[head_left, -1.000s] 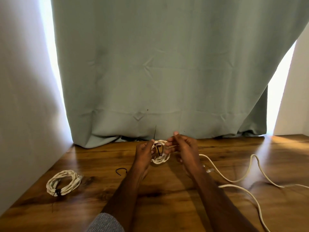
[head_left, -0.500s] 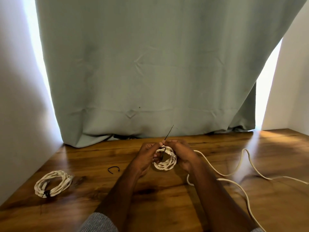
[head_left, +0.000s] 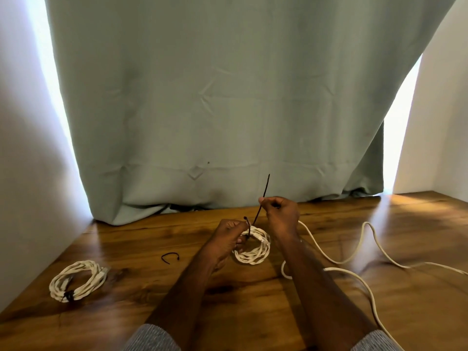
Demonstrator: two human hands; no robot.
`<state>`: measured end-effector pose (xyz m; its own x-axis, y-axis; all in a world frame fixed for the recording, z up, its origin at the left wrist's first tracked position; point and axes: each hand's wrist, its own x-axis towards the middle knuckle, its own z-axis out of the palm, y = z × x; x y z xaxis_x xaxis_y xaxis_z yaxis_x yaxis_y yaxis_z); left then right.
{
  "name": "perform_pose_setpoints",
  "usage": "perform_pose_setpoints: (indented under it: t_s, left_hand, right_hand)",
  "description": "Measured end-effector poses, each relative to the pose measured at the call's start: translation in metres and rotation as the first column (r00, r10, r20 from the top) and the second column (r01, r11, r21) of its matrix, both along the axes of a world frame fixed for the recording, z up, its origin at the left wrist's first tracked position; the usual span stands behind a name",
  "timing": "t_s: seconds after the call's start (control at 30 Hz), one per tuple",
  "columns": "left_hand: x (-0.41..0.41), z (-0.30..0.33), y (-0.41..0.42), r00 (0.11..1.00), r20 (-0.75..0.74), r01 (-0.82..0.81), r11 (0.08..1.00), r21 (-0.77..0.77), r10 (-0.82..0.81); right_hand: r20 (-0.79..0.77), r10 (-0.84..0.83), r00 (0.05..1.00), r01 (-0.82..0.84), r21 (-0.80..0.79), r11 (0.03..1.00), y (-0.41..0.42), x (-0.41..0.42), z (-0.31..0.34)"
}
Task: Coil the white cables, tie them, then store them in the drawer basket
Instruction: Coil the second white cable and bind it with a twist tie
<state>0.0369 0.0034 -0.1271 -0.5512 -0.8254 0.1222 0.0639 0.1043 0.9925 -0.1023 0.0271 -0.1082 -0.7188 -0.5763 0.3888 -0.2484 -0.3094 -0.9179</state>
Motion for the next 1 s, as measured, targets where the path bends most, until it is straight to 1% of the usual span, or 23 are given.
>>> perform_pose_setpoints:
  t_s: [0.07,0.17,0.23,0.33,0.4,0.5,0.6,0.67,0.73,0.87,0.9,0.93,1.0]
  left_hand:
    - [0.000,0.001,0.000,1.000,0.009,-0.009,1.000,0.015,0.008]
    - [0.003,0.001,0.001,1.000,0.016,-0.007,0.999,0.042,0.006]
    - [0.003,0.001,0.001,1.000,0.007,0.003,0.998,0.068,-0.004]
    - [0.004,-0.002,-0.002,1.000,0.004,-0.018,0.995,0.102,0.017]
    - [0.005,-0.005,-0.009,0.998,-0.022,-0.051,0.989,0.136,0.055]
    - [0.009,-0.006,-0.017,0.991,-0.080,-0.091,0.981,0.173,0.106]
    - [0.013,-0.006,-0.022,0.976,-0.113,-0.166,0.969,0.184,0.188]
    - [0.016,-0.007,-0.024,0.962,-0.160,-0.186,0.961,0.203,0.221]
    - [0.017,-0.008,-0.025,0.953,-0.191,-0.190,0.956,0.222,0.234]
    - [0.015,-0.009,-0.023,0.960,-0.183,-0.176,0.963,0.203,0.214]
    - [0.014,-0.009,-0.022,0.964,-0.168,-0.172,0.966,0.192,0.205]
    - [0.013,-0.009,-0.022,0.969,-0.144,-0.175,0.968,0.177,0.202]
    - [0.013,-0.006,-0.020,0.976,-0.094,-0.184,0.973,0.140,0.199]
  right_hand:
    - [-0.070,-0.052,0.996,0.050,-0.021,0.999,-0.002,0.000,0.001]
    - [-0.117,-0.122,0.986,0.120,-0.021,0.993,-0.005,-0.003,0.001]
    - [-0.134,-0.111,0.985,0.107,-0.033,0.994,-0.004,-0.003,0.002]
    - [-0.191,0.046,0.980,-0.066,-0.104,0.992,0.002,0.003,0.007]
    - [-0.286,0.174,0.942,-0.214,-0.117,0.970,0.007,0.008,0.009]
    - [-0.447,0.344,0.826,-0.405,-0.046,0.913,0.011,0.018,0.008]
    - [-0.577,0.423,0.699,-0.489,0.046,0.871,0.013,0.022,0.000]
    - [-0.646,0.431,0.630,-0.495,0.093,0.864,0.014,0.022,-0.006]
    - [-0.679,0.413,0.606,-0.468,0.115,0.876,0.014,0.021,-0.010]
    - [-0.786,0.301,0.540,-0.368,0.100,0.924,0.008,0.023,-0.014]
    - [-0.794,0.280,0.540,-0.342,0.096,0.935,0.006,0.024,-0.014]
    - [-0.782,0.270,0.562,-0.322,0.094,0.942,0.006,0.025,-0.014]
    - [-0.689,0.290,0.664,-0.318,0.090,0.944,0.007,0.027,-0.012]
